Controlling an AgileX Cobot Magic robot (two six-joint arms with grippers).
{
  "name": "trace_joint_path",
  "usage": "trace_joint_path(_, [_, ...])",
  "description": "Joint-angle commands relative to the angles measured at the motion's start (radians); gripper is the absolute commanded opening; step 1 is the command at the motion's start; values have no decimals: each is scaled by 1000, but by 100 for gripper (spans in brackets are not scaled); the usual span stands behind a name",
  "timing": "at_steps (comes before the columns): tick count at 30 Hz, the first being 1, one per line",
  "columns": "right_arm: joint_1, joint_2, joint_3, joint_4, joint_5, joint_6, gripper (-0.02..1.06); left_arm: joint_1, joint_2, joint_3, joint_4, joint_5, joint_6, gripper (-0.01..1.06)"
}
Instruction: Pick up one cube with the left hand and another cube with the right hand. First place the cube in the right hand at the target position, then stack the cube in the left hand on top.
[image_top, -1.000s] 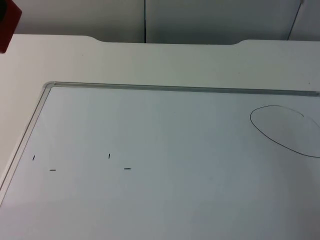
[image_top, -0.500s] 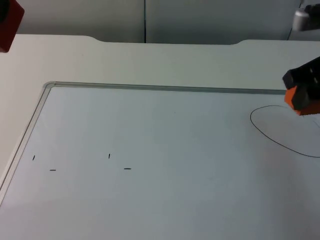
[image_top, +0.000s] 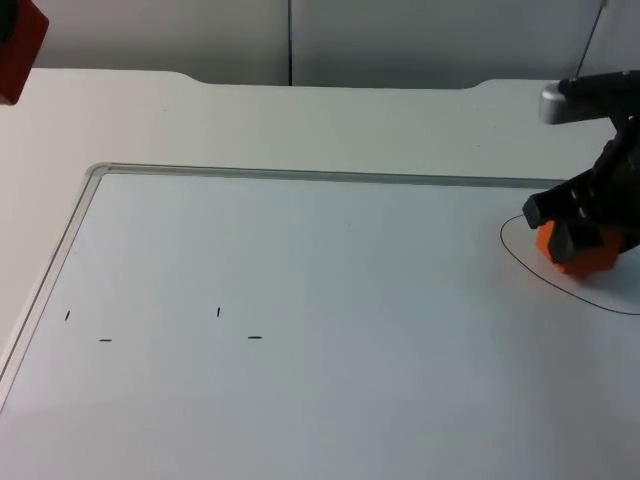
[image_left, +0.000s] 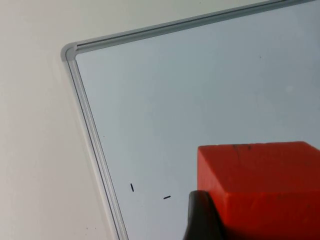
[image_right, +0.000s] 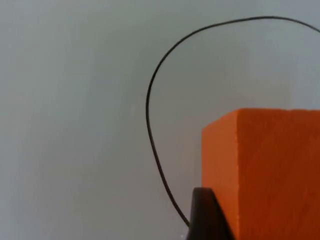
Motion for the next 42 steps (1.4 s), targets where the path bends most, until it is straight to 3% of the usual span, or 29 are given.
trace_joint_path(1, [3, 2, 3, -13, -19, 5, 0, -7, -10, -3, -10, -10, 1, 20])
trace_joint_path(23, [-19, 47, 3, -10, -16, 3, 1, -7, -10, -3, -8, -10, 1, 20])
trace_joint_path(25, [-19, 47, 3, -10, -9, 3, 10, -7, -10, -3, -8, -10, 1, 20])
trace_joint_path(27, [-19, 47, 3, -10, -5, 3, 35, -7, -10, -3, -8, -10, 1, 20])
trace_joint_path(28, [-19, 47, 3, -10, -5, 3, 35, -7, -10, -3, -8, -10, 1, 20])
trace_joint_path(31, [-19, 47, 3, 10, 0, 5, 82, -7, -10, -3, -8, -10, 1, 20])
trace_joint_path(33, [-19, 45, 3, 10, 2, 3, 105, -7, -10, -3, -8, -10, 1, 20])
trace_joint_path(39, [-19, -10, 3, 10, 7, 3, 105, -7, -10, -3, -8, -10, 1, 20])
trace_joint_path(42, [-19, -140, 1, 10, 21, -5, 105, -7, -10, -3, -8, -10, 1, 20])
